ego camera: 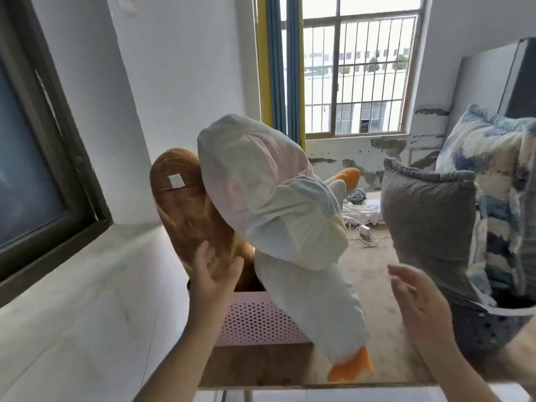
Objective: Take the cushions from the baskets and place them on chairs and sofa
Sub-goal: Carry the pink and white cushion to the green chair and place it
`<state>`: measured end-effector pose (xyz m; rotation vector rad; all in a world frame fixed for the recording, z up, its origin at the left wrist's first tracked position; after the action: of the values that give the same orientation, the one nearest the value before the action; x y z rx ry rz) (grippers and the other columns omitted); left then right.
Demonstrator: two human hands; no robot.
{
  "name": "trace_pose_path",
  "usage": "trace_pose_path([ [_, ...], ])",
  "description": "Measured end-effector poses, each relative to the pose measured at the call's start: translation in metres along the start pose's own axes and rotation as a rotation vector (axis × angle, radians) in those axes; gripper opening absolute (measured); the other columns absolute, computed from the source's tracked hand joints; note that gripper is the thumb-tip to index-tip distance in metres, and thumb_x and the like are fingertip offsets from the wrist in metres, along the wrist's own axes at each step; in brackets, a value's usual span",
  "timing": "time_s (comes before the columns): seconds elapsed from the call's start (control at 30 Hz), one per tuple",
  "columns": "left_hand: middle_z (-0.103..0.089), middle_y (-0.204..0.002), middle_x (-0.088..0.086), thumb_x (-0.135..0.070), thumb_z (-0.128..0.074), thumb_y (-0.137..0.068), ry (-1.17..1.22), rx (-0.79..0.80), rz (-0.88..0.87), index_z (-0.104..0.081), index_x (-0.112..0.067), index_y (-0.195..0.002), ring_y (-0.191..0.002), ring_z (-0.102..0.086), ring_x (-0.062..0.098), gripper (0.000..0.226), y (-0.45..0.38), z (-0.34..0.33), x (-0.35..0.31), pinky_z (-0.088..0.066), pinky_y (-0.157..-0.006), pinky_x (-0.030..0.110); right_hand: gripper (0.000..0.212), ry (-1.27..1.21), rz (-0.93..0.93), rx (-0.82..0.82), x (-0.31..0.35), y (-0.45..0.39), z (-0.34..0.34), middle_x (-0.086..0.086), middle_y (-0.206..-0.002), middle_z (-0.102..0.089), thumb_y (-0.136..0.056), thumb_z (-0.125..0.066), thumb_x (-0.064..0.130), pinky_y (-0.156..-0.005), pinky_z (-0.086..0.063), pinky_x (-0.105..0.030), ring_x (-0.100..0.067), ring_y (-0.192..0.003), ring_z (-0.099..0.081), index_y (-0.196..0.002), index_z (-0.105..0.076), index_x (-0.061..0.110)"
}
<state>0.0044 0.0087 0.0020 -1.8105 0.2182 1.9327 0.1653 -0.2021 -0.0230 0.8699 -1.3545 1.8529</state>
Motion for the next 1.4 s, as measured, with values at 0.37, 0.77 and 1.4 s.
trace_pose_path([
  [0.37, -0.042, -0.138, 0.005, -0.056, -0.07, -0.063, 0.4, -0.114, 0.242, -0.029, -0.018, -0.135, -0.119, -0.048, 0.027, 0.092, -0.062, -0.074, -0.006, -0.039, -0.098, 0.035, 0.084, -0.196, -0.294, 0.439, 0.038, -0.087, -0.117, 0.001, -0.114, -0.057, -0.049, -0.064, 0.057, -0.09, -0.042, -0.032, -0.02, -0.103, -0.053, -0.126, -0.037, 0.038],
  [0.77, -0.059, -0.098, -0.008, -0.021, -0.064, -0.08, 0.435, -0.267, -0.128, -0.054, -0.021, -0.107, -0.091, -0.057, 0.013, 0.029, -0.065, -0.038, -0.026, -0.039, -0.089, 0.03, 0.015, -0.453, 0.076, 0.148, 0.065, -0.071, -0.121, 0.035, -0.07, -0.065, -0.063, -0.06, 0.041, -0.061, -0.043, -0.008, 0.009, -0.068, -0.06, -0.076, -0.057, 0.036],
  [1.4, -0.064, -0.108, 0.0, -0.041, -0.067, -0.071, 0.165, -0.206, -0.085, -0.055, -0.015, -0.113, -0.107, -0.057, 0.02, 0.05, -0.04, 0.029, 0.041, -0.045, -0.091, 0.035, 0.006, -0.163, 0.256, 0.442, 0.08, -0.089, -0.103, 0.014, -0.069, -0.067, -0.077, -0.067, 0.01, -0.063, -0.041, -0.007, 0.007, -0.067, -0.06, -0.081, -0.068, 0.015],
])
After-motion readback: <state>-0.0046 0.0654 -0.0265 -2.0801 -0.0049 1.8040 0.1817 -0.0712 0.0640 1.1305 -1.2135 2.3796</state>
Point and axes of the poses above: each hand's wrist, its own y-axis away from the middle knuckle, its own z-axis out of the back of the hand, x = y × z, the point moved 1 cm from there along -y, towards the middle knuckle
